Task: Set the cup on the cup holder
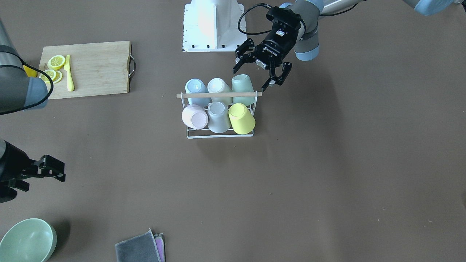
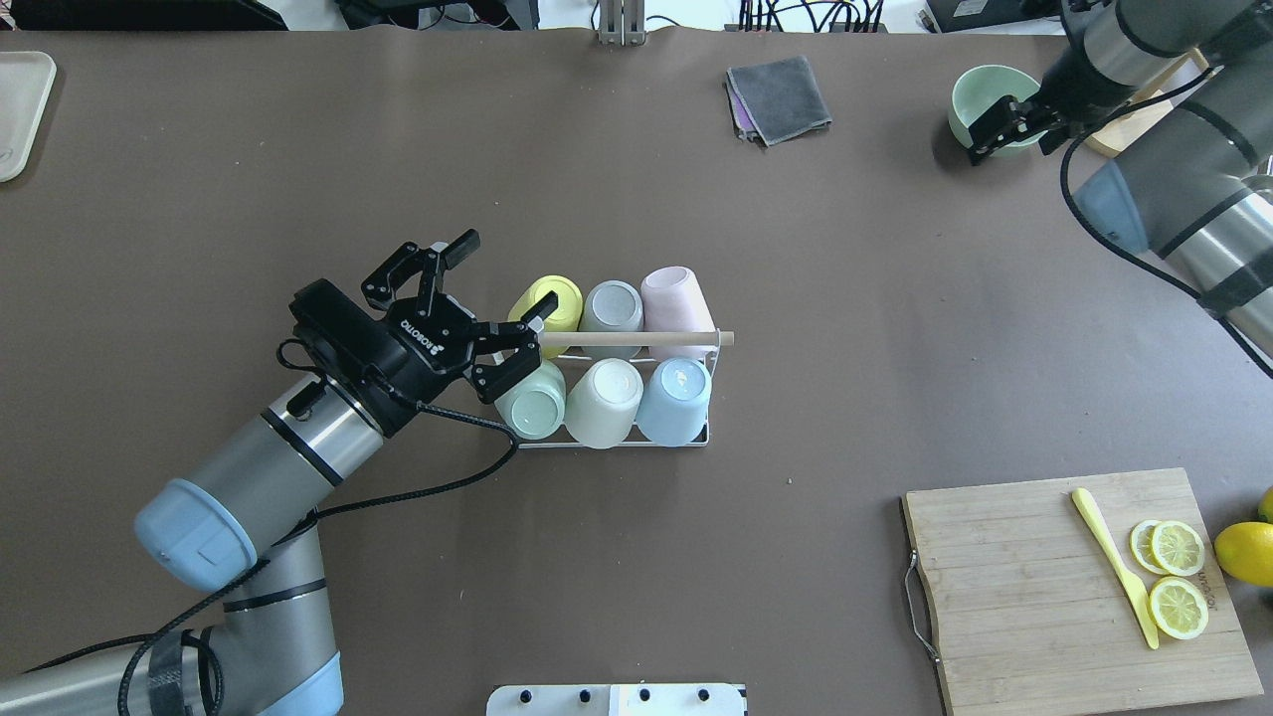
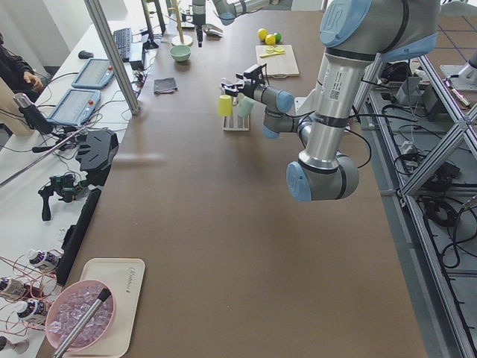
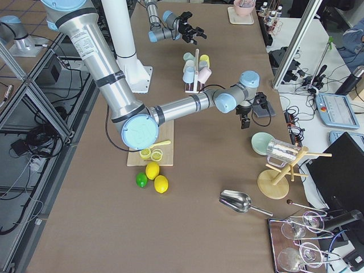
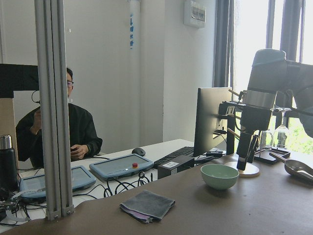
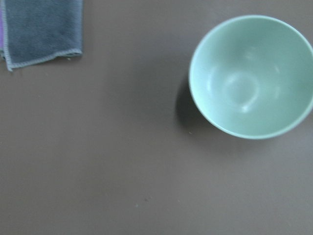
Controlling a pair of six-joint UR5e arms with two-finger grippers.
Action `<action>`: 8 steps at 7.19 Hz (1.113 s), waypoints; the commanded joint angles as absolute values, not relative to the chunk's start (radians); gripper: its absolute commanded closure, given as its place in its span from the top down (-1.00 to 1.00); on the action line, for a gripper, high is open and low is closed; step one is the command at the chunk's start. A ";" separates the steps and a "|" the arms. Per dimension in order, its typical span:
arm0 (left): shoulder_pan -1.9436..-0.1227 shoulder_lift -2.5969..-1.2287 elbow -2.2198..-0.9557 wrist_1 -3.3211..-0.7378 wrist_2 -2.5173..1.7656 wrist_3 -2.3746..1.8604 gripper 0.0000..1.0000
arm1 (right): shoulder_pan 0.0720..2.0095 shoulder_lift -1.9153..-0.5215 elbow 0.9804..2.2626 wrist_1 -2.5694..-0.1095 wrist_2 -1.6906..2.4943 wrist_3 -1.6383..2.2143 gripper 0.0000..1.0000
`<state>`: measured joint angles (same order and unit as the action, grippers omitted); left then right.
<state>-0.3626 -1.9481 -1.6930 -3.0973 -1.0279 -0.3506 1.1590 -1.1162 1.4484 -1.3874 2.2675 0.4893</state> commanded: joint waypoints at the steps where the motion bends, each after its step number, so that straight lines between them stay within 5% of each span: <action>1: -0.515 -1.893 -1.726 -2.980 -1.153 -0.365 0.96 | 1.263 -1.205 1.624 -1.683 2.287 0.488 0.99; 5: -0.641 -1.830 -1.701 -2.630 -1.218 -0.420 0.96 | 1.460 -1.523 1.726 -1.723 2.306 0.279 0.99; 8: -0.795 -1.610 -1.726 -2.499 -1.519 -0.432 0.96 | 1.543 -1.627 1.700 -1.720 2.292 0.104 0.99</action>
<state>-0.7071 -1.6832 -1.7118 -2.5631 -1.3621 -0.4238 1.5167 -1.5951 1.7164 -1.7213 2.2979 0.1849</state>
